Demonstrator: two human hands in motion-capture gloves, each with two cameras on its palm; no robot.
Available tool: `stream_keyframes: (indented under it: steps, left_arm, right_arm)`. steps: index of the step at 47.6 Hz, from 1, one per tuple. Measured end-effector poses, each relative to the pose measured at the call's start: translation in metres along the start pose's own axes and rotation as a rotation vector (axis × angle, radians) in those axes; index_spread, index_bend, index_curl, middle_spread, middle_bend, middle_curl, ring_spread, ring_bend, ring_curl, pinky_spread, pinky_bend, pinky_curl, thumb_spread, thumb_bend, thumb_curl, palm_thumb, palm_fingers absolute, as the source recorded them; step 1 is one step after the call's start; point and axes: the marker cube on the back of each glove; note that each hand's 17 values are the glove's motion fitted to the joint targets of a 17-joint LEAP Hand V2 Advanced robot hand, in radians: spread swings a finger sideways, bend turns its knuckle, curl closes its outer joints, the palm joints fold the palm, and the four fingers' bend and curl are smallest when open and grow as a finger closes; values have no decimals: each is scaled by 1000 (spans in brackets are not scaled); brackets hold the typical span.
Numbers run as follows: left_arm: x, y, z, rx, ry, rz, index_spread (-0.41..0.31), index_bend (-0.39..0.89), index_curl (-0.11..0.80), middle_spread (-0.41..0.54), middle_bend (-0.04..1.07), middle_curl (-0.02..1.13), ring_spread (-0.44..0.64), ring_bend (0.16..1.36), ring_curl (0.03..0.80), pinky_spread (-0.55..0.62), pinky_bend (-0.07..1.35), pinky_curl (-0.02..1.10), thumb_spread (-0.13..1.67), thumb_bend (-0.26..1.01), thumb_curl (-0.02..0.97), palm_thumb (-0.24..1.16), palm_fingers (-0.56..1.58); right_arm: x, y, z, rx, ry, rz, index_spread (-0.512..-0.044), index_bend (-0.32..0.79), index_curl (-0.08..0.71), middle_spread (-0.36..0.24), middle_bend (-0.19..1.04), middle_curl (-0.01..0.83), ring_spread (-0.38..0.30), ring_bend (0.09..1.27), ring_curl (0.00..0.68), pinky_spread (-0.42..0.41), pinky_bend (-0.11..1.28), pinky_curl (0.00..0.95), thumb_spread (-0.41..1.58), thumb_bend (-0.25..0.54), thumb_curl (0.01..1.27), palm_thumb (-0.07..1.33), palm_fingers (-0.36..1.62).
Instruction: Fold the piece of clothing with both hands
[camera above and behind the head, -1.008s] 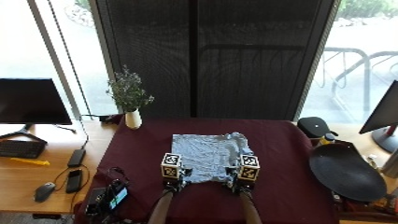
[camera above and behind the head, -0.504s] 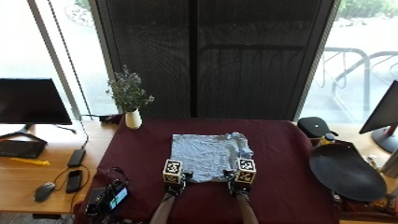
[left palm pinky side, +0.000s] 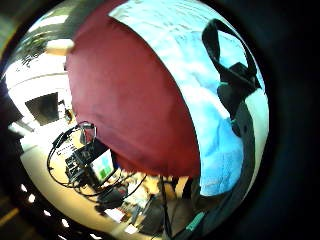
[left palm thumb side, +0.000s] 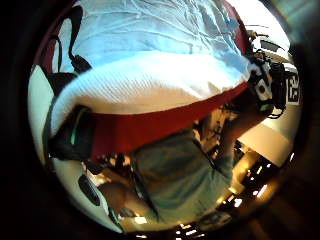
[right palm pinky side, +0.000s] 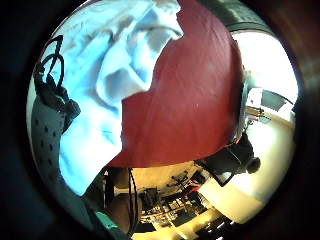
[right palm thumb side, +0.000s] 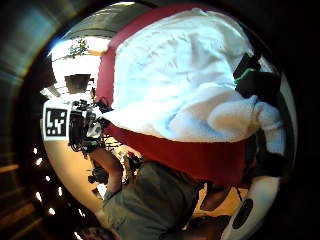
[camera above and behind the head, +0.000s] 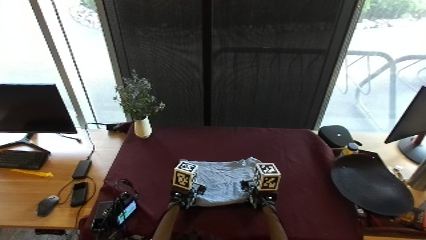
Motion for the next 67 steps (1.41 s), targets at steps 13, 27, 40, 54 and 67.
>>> stream_keyframes:
  steps: [13,27,40,54,67]
  left_arm:
    - [-36,-39,-116,230,-114,-380,-301,185,453,-353,472,519,-370,629,403,-137,142,317,1338,25,306,726,1204]
    - [-43,-160,-105,404,-75,-341,-292,191,486,-345,512,536,-360,707,440,-83,126,278,1423,27,284,747,1176]
    - [-48,-168,-108,776,-42,-373,-185,18,419,-231,330,540,-253,707,486,31,323,353,1383,21,294,791,603]
    - [-26,-173,-29,433,-68,-201,-159,156,368,-167,250,466,-81,540,388,154,334,362,1347,-36,285,662,530]
    - [-24,-166,-3,209,75,-230,-140,192,399,-45,147,404,153,439,340,306,374,375,1499,-27,194,364,335]
  right_arm:
    - [8,-111,-107,444,-150,192,-296,42,238,-214,349,439,-236,743,455,-296,599,386,1037,26,476,1113,1225]
    - [17,-214,-102,559,64,279,-295,105,246,-217,373,464,-235,769,468,-322,625,392,941,-17,458,1130,1254]
    - [54,-160,-83,493,-144,427,-306,159,275,-190,184,430,-182,590,450,-130,638,424,943,-12,468,1137,637]
    - [106,-91,34,191,-438,725,-300,146,293,-10,176,366,118,276,311,199,621,363,1168,-82,364,673,279]
    - [52,-100,31,339,-679,519,-295,160,299,-83,415,425,85,345,306,236,316,261,1285,76,379,797,583]
